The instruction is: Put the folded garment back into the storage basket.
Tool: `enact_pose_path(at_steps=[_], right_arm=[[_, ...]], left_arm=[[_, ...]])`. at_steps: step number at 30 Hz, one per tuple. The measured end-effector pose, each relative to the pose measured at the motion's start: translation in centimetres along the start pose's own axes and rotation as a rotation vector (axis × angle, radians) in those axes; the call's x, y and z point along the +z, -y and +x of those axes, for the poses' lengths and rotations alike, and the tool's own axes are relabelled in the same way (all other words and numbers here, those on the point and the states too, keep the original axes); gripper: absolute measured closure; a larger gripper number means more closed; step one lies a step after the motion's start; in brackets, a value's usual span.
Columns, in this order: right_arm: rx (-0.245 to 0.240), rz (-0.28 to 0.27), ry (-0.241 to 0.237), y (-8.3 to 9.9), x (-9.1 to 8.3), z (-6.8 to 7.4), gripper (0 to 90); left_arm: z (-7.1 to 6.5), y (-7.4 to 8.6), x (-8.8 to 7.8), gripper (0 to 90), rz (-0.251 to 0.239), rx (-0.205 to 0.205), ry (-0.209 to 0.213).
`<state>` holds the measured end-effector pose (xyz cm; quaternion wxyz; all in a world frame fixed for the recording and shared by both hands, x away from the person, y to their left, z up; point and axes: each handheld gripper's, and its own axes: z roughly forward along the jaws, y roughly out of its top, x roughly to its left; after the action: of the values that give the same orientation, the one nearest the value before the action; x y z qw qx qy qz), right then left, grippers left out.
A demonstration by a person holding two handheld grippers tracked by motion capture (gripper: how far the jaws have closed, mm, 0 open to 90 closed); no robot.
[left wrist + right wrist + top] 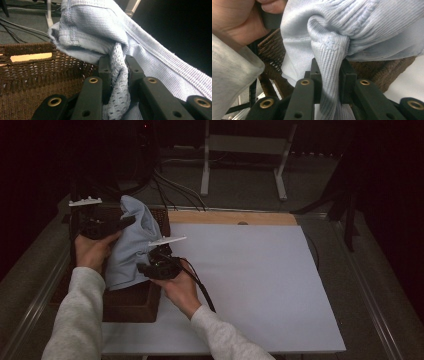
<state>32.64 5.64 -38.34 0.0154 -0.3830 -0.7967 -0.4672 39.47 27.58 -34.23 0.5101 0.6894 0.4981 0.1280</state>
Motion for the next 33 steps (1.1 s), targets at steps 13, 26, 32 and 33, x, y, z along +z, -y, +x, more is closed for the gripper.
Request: enact_pose_path(at_steps=[13, 26, 32, 33], right_arm=[[-0.005, 0.002, -0.001, -0.2, 0.6, 0.5, 77.6], [-0.006, 0.01, -0.007, 0.1, 1.7, 1.3, 77.6], [-0.005, 0.013, -0.011, 0.3, 2.0, 1.6, 77.5], [-0.004, 0.015, -0.012, 0.3, 2.1, 1.7, 77.5]], left_arm=[[0.5, 0.0, -0.8, 78.4, -0.004, 0.001, -0.008], [1.0, 0.1, -1.5, 78.5, 0.001, 0.006, -0.02], [1.2, 0.2, -1.8, 78.6, 0.005, 0.013, -0.025], [1.3, 0.3, -1.9, 78.6, 0.005, 0.012, -0.025]])
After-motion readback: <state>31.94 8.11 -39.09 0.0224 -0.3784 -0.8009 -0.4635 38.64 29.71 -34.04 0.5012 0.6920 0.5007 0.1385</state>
